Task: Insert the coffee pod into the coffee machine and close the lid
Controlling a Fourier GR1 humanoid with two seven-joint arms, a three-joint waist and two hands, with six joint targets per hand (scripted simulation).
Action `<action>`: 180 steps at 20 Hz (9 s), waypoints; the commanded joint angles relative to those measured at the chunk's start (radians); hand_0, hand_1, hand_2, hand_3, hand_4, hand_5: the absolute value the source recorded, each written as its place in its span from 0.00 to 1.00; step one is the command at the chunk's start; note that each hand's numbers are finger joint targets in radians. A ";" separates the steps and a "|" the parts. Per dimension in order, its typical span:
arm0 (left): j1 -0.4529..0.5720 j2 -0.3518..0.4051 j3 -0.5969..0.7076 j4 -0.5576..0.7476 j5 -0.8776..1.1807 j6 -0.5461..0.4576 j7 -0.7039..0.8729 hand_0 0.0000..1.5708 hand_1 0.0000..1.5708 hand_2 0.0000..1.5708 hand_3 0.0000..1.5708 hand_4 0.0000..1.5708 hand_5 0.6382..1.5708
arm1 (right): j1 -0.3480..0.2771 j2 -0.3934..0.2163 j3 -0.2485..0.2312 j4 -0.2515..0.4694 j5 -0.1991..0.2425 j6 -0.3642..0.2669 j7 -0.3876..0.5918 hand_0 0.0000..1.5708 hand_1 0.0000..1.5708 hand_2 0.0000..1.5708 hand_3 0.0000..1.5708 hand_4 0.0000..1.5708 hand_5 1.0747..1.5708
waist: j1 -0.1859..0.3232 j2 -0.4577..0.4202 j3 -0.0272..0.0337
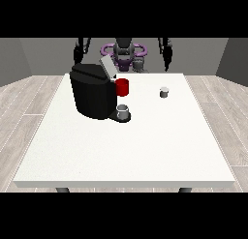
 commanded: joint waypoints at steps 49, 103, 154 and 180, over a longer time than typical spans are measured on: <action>-0.474 0.381 0.048 0.828 -0.533 -0.116 -0.250 0.00 0.00 0.00 0.00 0.00 1.00 | -0.193 0.078 -0.046 0.181 -0.017 -0.029 -0.256 0.00 0.00 0.00 0.00 0.24 1.00 | -0.137 0.279 -0.0020; -0.667 0.162 0.033 0.786 -0.631 -0.258 -0.209 0.91 0.91 0.90 0.85 0.37 1.00 | -0.223 0.002 -0.147 0.506 -0.086 0.005 -0.272 0.00 0.00 0.00 0.00 0.17 1.00 | -0.042 0.005 -0.0013; -1.150 0.296 0.246 0.877 -0.538 -0.233 -0.008 0.95 0.95 0.96 0.91 0.45 1.00 | -0.448 -0.069 -0.120 0.519 -0.107 0.164 -0.306 0.00 0.00 0.00 0.00 0.17 1.00 | -0.244 0.334 -0.0018; -0.750 0.027 0.301 0.834 -0.333 -0.244 -0.268 0.00 0.00 0.00 0.00 0.00 1.00 | -0.176 -0.031 -0.135 0.613 -0.115 0.203 -0.470 0.00 0.00 0.00 0.00 0.11 1.00 | -0.065 0.008 -0.0030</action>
